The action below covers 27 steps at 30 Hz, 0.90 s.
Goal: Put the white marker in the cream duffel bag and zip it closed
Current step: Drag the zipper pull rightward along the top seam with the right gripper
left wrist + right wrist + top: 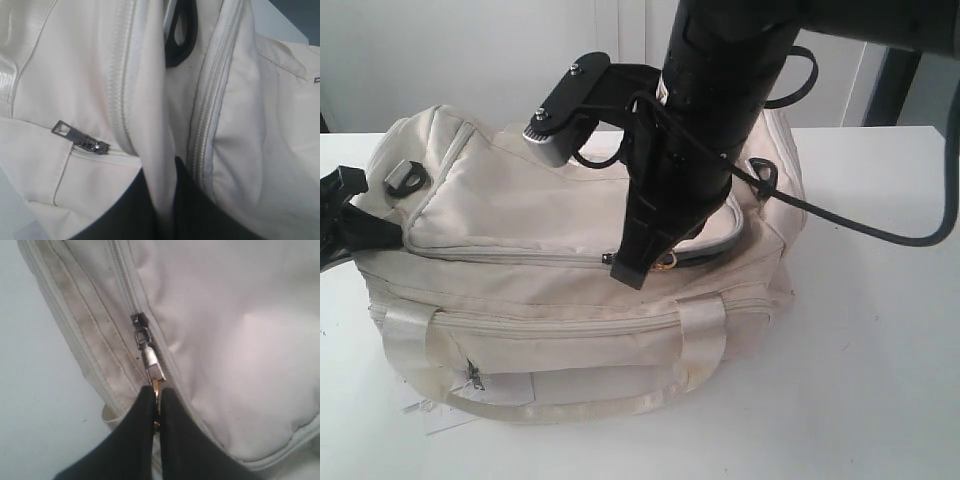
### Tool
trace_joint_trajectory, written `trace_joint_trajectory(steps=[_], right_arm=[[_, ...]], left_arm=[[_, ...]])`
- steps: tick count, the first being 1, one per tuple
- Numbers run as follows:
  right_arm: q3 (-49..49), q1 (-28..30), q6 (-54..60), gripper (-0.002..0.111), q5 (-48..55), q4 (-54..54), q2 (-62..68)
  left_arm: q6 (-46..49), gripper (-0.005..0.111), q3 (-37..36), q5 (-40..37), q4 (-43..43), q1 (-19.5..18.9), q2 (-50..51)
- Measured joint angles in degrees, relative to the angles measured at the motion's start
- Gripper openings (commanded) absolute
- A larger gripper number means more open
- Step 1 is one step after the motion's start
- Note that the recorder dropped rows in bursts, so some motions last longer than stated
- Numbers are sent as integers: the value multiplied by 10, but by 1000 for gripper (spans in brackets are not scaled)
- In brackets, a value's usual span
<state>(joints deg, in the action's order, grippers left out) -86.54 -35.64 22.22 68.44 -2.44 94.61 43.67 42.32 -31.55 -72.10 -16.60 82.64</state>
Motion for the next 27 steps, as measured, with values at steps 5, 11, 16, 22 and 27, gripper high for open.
trace_joint_trajectory(steps=[5,11,16,22,27], right_arm=[[18,11,0,0,0,-6,-1],[28,13,0,0,0,-10,-7],[29,13,0,0,0,-14,-18],[31,27,0,0,0,-20,-23],[31,42,0,0,1,-21,-34]], left_arm=[[0,0,0,0,-1,0,0],[0,0,0,1,-1,0,0],[0,0,0,2,-1,0,0],[0,0,0,2,-1,0,0],[0,0,0,2,-1,0,0]])
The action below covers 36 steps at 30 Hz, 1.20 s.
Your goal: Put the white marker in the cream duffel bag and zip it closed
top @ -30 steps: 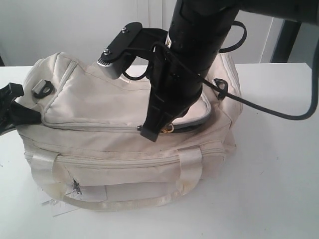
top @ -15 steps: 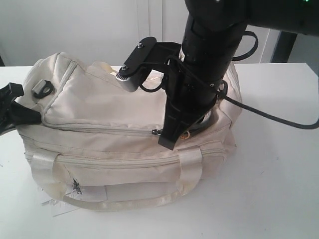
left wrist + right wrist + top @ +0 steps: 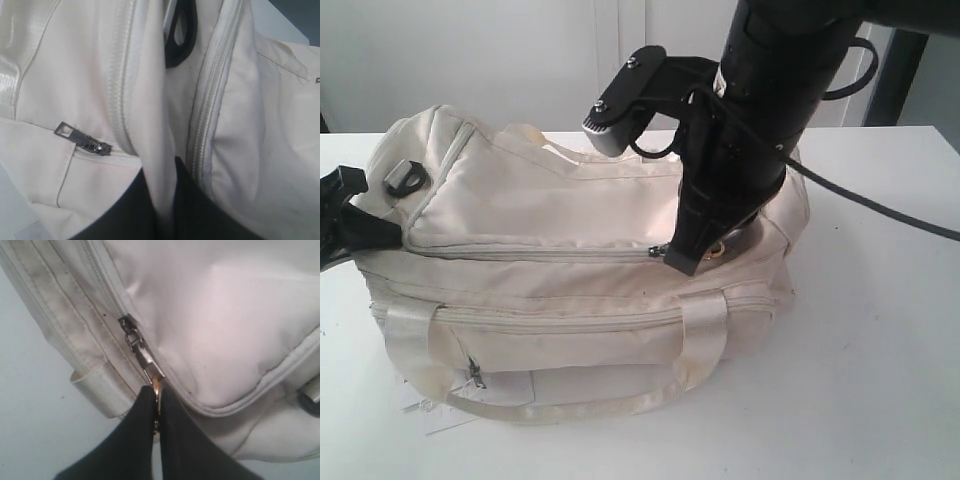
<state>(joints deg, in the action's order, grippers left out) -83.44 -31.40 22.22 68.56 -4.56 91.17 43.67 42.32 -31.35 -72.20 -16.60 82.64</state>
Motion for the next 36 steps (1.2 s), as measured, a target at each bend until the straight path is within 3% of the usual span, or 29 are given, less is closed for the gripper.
trace_joint_trajectory(steps=[15,17,20,21,23,33,36], right_arm=[[0,6,0,0,2,24,-7],[0,6,0,0,2,27,-7],[0,7,0,0,1,33,-7],[0,7,0,0,0,36,-7],[0,8,0,0,-6,46,-7],[0,9,7,0,-21,73,-9],[0,10,12,0,-24,74,-10]], left_arm=[[34,1,0,9,12,0,0],[33,10,0,10,13,0,0],[28,34,0,10,17,0,0],[26,52,0,10,20,0,-1],[16,71,0,8,34,0,-9],[1,73,1,36,110,-36,-130],[63,73,1,6,87,-23,-154]])
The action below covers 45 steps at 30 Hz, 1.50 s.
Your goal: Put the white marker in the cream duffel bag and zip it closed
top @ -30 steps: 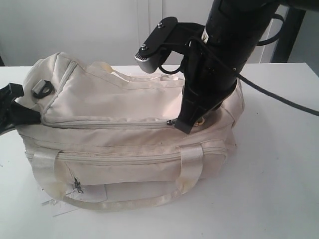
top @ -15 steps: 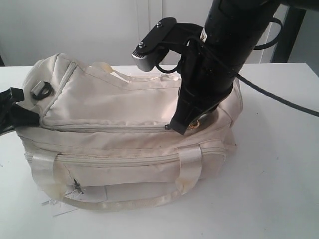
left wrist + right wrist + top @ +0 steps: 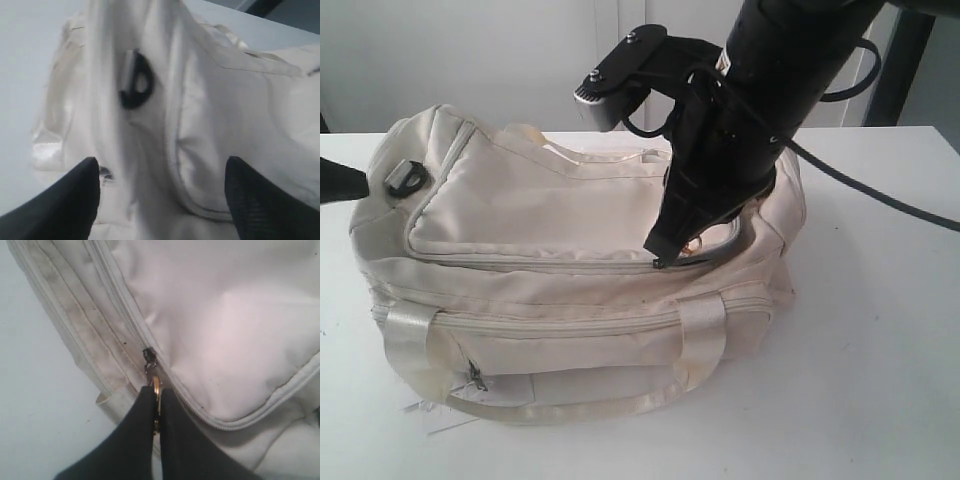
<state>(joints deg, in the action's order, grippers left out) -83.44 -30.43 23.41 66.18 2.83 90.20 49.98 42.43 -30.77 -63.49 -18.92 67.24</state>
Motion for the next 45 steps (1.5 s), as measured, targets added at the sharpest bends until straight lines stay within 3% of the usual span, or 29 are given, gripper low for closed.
trace_joint_trajectory(steps=[6,9,15,19,22,32,39,45], right_arm=[[0,0,1,0,-40,0,-19],[0,0,1,0,-43,0,-28],[0,0,1,0,-43,0,-30],[0,0,1,0,-43,1,-30],[0,0,1,0,-43,1,-30],[0,0,1,0,-41,1,-30],[0,0,1,0,-39,1,-30],[0,0,1,0,-37,1,-30]], left_arm=[[245,73,0,-86,-95,99,-1],[326,72,0,-95,-114,151,-1],[459,58,0,-94,-176,235,17],[527,64,0,-79,-226,275,44],[550,73,0,-75,-237,294,60],[606,73,0,-29,-244,347,105],[621,65,0,49,-255,371,123],[621,60,0,58,-261,376,124]])
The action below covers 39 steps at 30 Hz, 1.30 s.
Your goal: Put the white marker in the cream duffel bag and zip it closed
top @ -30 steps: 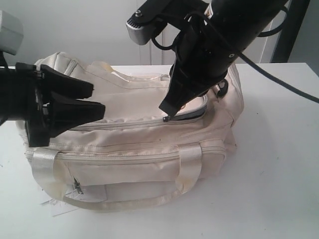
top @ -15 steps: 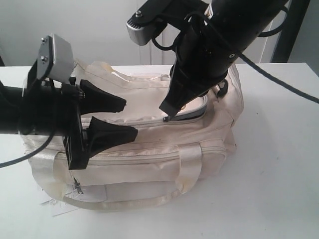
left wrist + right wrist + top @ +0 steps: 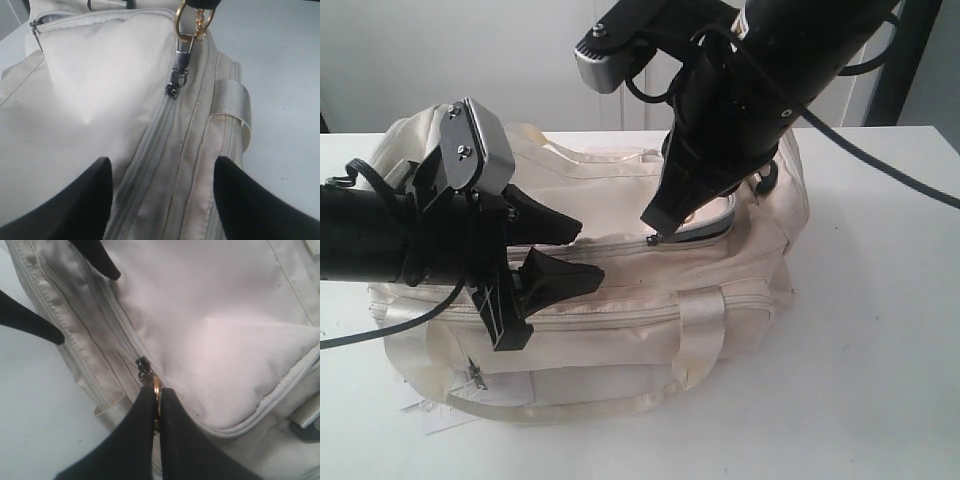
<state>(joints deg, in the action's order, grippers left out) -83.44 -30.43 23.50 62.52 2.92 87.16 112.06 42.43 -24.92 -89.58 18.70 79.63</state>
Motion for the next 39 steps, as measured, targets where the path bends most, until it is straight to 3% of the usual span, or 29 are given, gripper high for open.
trace_joint_trajectory(steps=[9,17,27,31,37,39], right_arm=[[0,0,0,0,0,2,0],[0,0,0,0,0,2,0],[0,0,0,0,0,2,0],[0,0,0,0,0,2,0],[0,0,0,0,1,2,0],[0,0,0,0,1,2,-1]], left_arm=[[0,43,0,7,-2,0,0],[0,70,0,8,-3,0,0],[0,70,0,8,-5,0,12],[0,52,0,8,-5,0,23],[0,1,1,13,-5,0,24],[0,0,1,15,-5,0,24]])
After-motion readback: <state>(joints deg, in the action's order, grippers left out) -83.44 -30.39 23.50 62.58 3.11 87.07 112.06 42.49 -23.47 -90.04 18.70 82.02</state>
